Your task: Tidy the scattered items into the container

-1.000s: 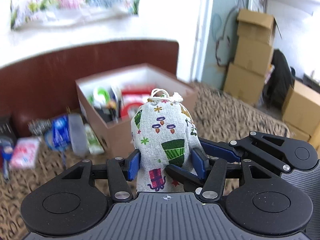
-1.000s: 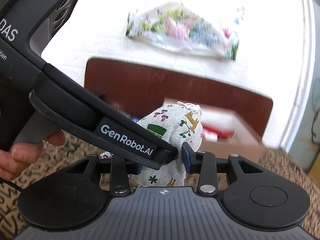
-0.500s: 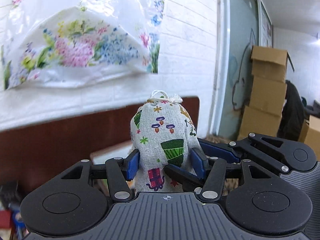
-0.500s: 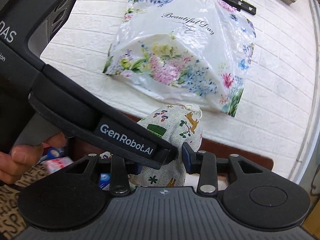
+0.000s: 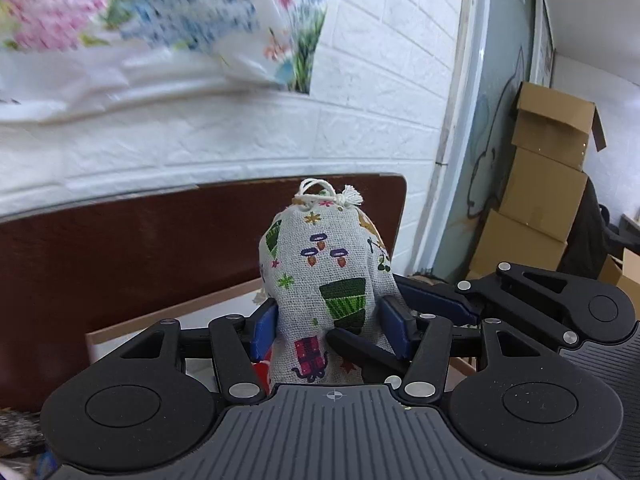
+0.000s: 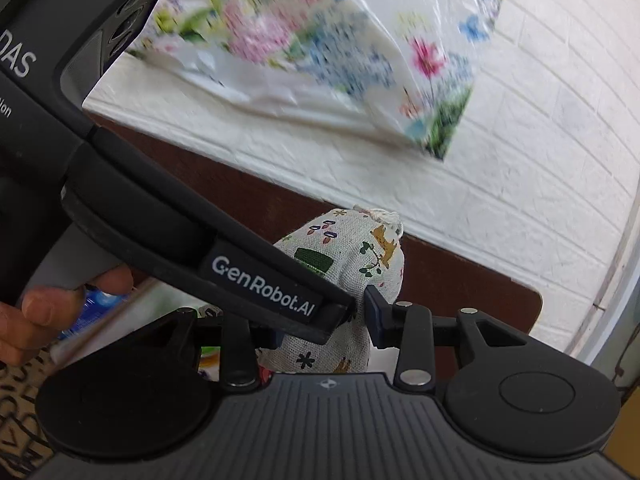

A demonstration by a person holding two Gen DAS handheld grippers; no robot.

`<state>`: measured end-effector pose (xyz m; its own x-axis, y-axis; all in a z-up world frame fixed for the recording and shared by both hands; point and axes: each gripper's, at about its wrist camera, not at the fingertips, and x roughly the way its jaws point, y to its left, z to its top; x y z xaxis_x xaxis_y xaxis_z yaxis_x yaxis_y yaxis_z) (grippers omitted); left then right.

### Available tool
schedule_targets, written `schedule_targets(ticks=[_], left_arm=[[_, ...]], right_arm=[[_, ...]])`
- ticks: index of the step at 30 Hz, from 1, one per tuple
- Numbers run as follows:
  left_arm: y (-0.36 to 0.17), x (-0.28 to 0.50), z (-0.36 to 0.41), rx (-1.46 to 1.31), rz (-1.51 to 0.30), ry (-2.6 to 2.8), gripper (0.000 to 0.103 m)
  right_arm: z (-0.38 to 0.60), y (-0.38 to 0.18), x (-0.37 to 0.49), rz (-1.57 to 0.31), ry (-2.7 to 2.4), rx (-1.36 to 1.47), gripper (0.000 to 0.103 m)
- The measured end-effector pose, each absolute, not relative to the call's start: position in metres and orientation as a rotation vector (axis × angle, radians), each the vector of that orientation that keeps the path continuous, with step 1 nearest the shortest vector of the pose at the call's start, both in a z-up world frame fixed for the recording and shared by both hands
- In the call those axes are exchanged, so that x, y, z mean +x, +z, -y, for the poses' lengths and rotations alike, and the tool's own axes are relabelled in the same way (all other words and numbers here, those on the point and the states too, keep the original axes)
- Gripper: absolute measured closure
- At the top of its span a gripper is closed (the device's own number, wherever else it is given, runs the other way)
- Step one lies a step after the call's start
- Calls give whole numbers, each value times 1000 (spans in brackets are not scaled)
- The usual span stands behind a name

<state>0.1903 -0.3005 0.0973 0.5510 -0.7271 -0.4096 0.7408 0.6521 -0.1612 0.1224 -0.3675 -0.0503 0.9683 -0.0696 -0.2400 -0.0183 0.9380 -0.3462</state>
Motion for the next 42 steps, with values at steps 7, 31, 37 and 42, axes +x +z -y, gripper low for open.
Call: schedule_targets(ticks=[7,31,37,42], left_arm=[[47,216,314,84,-579,-802,13],[53,8,211,193,-410,-542,0],[55,-19,200,196,-475,-519,0],[55,-30,199,224,-538,-490,0]], right_arm=[[381,-90,155,-402,-111,-437,21],[330,-85,-42,-320,-171,-195,1],[326,-87,-74,-333,-171,-182,1],[326,-90,-87,-365,-181,-160,1]])
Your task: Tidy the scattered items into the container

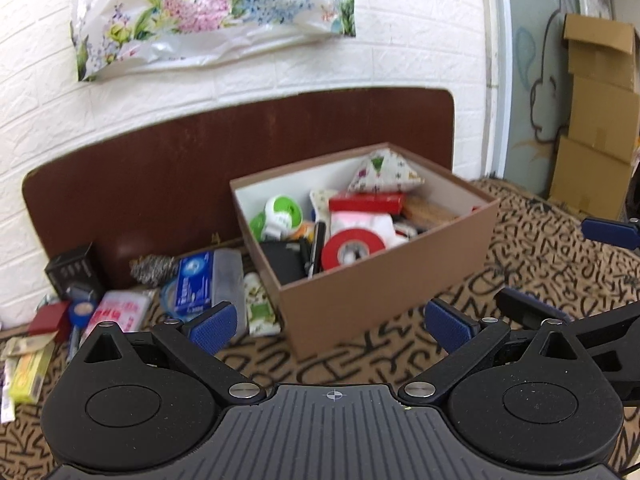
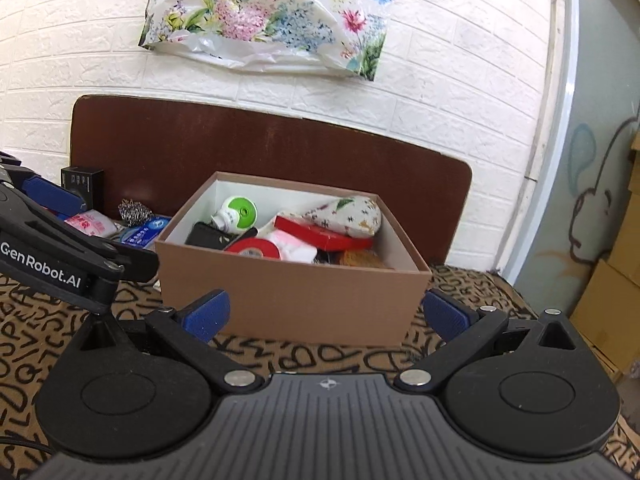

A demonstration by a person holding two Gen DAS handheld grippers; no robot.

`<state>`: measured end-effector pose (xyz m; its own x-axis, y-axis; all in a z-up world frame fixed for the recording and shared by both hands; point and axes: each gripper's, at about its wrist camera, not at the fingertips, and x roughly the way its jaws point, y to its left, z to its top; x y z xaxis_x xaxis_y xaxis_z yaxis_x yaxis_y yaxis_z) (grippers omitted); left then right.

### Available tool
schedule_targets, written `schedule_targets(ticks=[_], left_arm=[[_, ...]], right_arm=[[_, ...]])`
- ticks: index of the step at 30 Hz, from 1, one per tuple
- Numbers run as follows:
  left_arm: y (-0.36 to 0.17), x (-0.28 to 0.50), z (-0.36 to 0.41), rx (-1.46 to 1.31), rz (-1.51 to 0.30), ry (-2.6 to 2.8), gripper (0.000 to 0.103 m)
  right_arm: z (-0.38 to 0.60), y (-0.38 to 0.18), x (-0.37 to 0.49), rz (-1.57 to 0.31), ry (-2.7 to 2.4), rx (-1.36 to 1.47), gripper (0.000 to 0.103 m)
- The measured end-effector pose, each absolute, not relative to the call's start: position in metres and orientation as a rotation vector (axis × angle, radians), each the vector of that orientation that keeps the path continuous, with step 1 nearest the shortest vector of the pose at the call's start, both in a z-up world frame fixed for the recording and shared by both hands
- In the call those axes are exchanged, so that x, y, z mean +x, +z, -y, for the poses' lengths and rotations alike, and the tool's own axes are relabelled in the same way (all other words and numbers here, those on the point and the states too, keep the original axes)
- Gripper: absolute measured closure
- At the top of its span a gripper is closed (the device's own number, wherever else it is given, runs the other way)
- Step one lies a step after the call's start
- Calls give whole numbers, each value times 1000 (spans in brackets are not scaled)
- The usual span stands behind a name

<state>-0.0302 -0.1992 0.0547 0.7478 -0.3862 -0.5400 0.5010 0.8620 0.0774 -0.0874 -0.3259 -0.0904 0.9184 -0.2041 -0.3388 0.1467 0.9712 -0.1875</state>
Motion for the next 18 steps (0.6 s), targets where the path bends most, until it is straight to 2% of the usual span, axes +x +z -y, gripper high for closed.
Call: schedule_targets(ticks=[18], left_arm=[[52,-48,200,232,-579,-505,0]], right_arm=[[324,-97,-115,-361,-196,-148,1]])
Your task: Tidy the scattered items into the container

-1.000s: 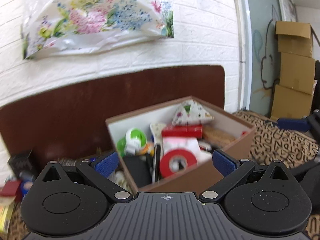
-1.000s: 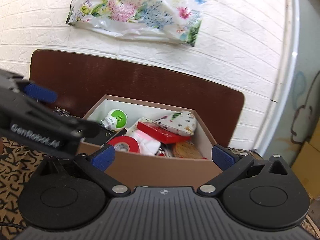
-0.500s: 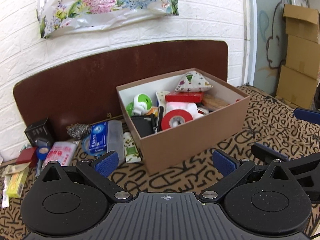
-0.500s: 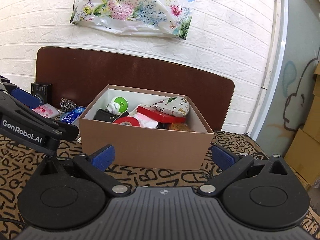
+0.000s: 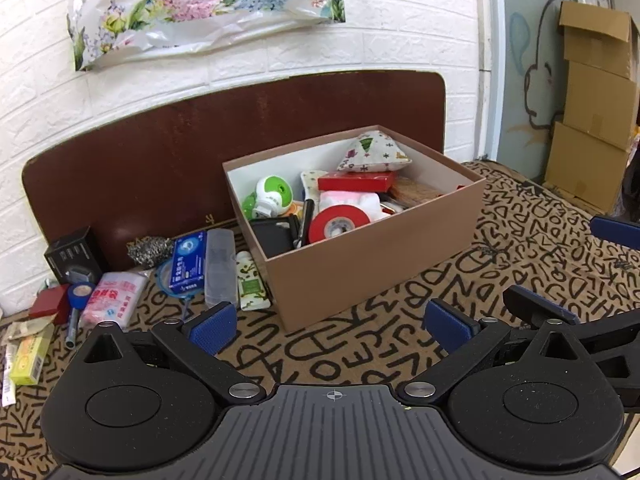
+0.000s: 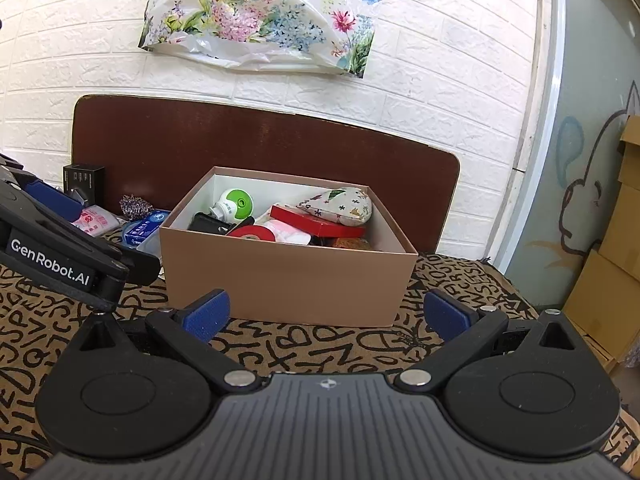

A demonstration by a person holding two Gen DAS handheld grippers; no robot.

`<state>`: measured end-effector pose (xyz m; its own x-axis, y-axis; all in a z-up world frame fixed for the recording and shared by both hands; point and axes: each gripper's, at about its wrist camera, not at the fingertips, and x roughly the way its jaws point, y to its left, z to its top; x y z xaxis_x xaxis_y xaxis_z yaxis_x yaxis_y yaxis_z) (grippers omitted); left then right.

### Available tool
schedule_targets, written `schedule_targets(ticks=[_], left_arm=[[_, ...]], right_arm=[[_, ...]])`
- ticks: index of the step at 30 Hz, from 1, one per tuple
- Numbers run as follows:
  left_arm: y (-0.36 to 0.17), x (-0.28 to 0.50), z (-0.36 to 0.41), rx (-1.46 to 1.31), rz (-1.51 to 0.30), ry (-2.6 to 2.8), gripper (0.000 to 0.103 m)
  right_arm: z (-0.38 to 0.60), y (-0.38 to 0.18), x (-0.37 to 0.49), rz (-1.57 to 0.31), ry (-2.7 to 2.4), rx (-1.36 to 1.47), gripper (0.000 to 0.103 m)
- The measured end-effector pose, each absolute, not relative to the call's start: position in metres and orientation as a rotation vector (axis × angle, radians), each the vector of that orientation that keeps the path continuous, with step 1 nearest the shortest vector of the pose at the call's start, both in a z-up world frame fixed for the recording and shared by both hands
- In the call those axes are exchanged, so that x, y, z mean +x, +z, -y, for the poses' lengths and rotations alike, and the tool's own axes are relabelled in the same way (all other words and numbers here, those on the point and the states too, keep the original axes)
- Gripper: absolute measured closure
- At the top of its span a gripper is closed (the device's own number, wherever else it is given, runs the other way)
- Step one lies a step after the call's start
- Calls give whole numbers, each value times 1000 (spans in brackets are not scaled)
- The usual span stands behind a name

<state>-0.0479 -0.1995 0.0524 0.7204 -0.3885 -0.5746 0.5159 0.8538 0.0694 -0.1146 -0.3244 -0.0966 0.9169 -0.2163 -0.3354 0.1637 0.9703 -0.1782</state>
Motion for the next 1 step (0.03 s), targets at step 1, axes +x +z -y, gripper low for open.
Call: schedule_targets(ticks=[1], left_arm=[[52,-48,199,231,-582,-505,0]], right_arm=[[324,-96,-115,-361,-196,-149,1]])
